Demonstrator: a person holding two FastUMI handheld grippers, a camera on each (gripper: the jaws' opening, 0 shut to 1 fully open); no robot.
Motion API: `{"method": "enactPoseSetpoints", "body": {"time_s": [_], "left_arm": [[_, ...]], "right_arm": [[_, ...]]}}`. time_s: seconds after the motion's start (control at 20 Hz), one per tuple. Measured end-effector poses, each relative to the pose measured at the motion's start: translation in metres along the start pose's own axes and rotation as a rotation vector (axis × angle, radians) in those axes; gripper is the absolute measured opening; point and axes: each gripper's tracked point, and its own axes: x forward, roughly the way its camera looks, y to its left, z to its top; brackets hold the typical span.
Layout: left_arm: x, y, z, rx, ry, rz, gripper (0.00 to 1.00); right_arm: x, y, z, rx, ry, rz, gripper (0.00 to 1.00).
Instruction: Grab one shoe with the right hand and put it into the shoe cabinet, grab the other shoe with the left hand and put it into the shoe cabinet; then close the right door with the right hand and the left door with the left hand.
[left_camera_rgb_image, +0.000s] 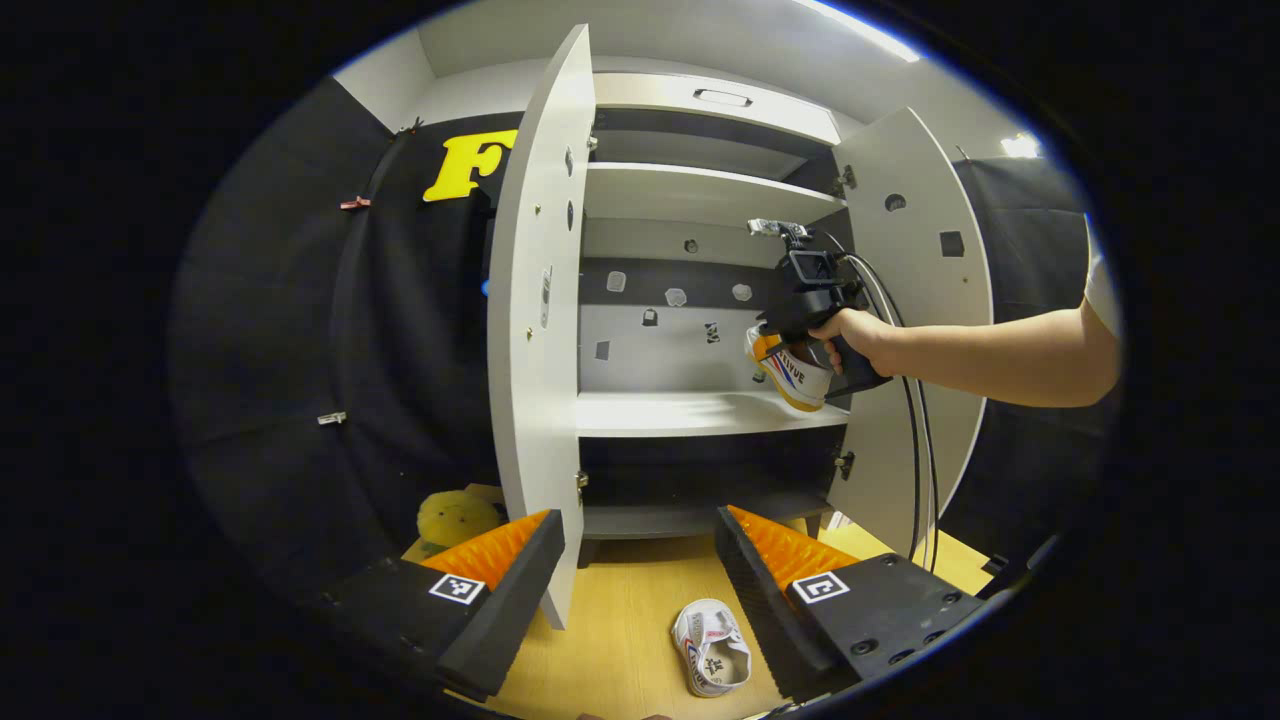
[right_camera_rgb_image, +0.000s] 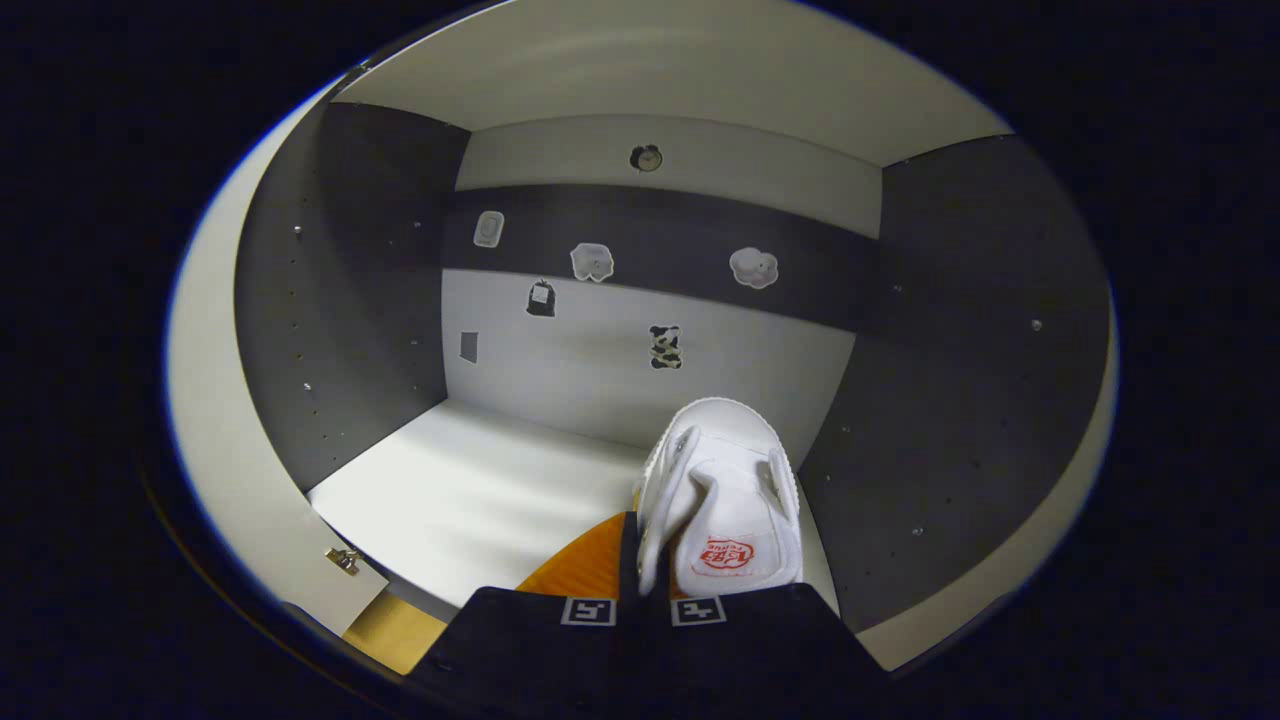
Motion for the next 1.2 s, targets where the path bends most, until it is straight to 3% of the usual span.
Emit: {"method": "enactPoseSetpoints", "body": {"time_s": [0.15,0.4,0.8,1.05,1.2], "left_arm": [[-0.001,0.006,-0.003,-0.011,0.017,0.064,0.95],[-0.004,0.012,-0.006,-0.029,0.033,0.157,0.95],[-0.016,0.021,-0.005,-0.032,0.028,0.245,0.95],[-0.028,0.025,-0.013,-0.054,0.042,0.262,0.95],[-0.033,0.025,-0.019,-0.042,0.052,0.248,0.95]], "right_arm": [[0.038,-0.002,0.002,-0.075,0.019,-0.007,0.05],[0.082,0.007,-0.029,-0.057,0.144,0.013,0.05],[0.097,0.019,-0.049,0.073,0.264,0.027,0.07],[0.086,0.02,-0.045,0.098,0.259,0.033,0.26],[0.066,0.033,-0.037,0.161,0.244,0.085,0.55]]}}
